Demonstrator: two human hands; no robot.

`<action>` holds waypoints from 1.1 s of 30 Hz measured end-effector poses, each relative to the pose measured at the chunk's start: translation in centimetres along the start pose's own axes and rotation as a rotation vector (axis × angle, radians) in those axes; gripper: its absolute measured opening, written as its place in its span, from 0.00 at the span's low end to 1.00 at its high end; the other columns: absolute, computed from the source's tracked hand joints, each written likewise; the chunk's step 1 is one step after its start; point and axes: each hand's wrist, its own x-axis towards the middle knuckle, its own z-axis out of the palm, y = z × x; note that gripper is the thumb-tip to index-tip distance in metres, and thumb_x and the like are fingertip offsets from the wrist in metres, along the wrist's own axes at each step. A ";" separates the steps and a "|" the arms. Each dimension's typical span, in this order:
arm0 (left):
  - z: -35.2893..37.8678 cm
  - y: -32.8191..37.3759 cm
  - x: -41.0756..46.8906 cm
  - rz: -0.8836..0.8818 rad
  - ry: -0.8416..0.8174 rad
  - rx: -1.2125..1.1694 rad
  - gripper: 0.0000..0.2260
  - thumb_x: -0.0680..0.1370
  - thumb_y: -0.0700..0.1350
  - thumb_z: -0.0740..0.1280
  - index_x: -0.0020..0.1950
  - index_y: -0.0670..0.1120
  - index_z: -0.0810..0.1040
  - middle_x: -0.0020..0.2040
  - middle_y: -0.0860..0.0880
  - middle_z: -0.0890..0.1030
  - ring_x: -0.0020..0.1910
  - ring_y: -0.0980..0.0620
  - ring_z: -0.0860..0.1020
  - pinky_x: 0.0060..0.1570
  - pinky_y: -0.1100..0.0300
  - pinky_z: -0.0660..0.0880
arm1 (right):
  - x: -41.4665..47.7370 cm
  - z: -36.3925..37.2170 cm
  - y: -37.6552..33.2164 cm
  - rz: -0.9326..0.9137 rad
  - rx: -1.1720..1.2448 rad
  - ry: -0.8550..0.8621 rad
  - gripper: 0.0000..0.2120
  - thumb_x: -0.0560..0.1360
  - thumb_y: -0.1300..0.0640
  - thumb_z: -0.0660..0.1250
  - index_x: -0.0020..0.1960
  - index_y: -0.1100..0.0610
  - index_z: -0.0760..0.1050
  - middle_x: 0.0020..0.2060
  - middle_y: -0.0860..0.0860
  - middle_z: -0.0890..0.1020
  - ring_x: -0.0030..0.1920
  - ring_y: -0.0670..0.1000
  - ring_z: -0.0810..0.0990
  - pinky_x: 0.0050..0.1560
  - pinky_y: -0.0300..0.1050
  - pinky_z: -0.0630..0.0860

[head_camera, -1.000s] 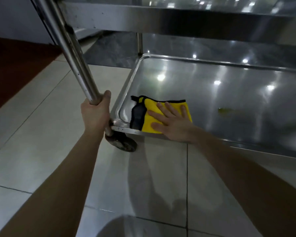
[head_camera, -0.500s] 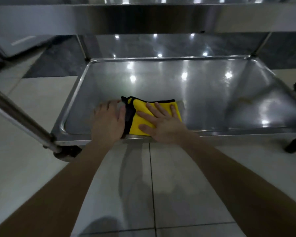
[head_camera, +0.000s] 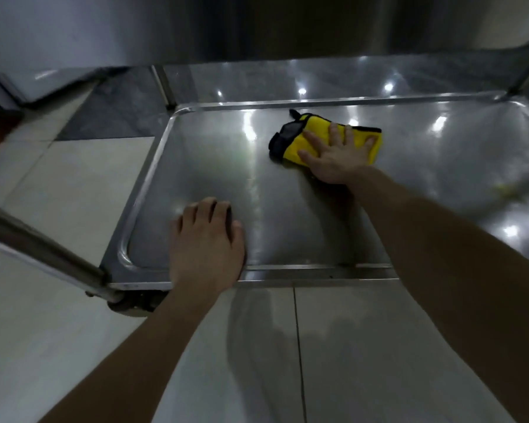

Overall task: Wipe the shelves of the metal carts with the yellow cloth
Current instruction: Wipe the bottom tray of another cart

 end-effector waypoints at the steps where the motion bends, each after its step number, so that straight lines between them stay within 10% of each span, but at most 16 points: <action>1: 0.0 0.0 0.1 -0.003 0.000 -0.003 0.23 0.84 0.55 0.54 0.72 0.47 0.77 0.75 0.44 0.76 0.72 0.39 0.73 0.72 0.42 0.67 | 0.9 -0.1 -1.5 -0.024 0.004 -0.006 0.36 0.75 0.21 0.39 0.82 0.27 0.41 0.87 0.51 0.41 0.86 0.63 0.38 0.73 0.84 0.34; 20: -1.2 -0.5 0.0 0.005 -0.060 -0.071 0.22 0.83 0.49 0.55 0.73 0.46 0.77 0.75 0.43 0.76 0.72 0.37 0.72 0.70 0.41 0.68 | -20.4 3.0 -3.9 -0.426 0.010 -0.044 0.29 0.84 0.31 0.41 0.84 0.30 0.43 0.86 0.42 0.40 0.86 0.51 0.35 0.79 0.73 0.32; 33: -0.1 -0.3 0.2 0.018 -0.009 -0.037 0.27 0.78 0.51 0.55 0.74 0.46 0.77 0.75 0.43 0.76 0.73 0.36 0.72 0.72 0.39 0.69 | -8.6 -0.1 9.6 0.063 0.003 -0.029 0.37 0.75 0.21 0.40 0.82 0.27 0.43 0.87 0.46 0.41 0.86 0.56 0.38 0.77 0.79 0.36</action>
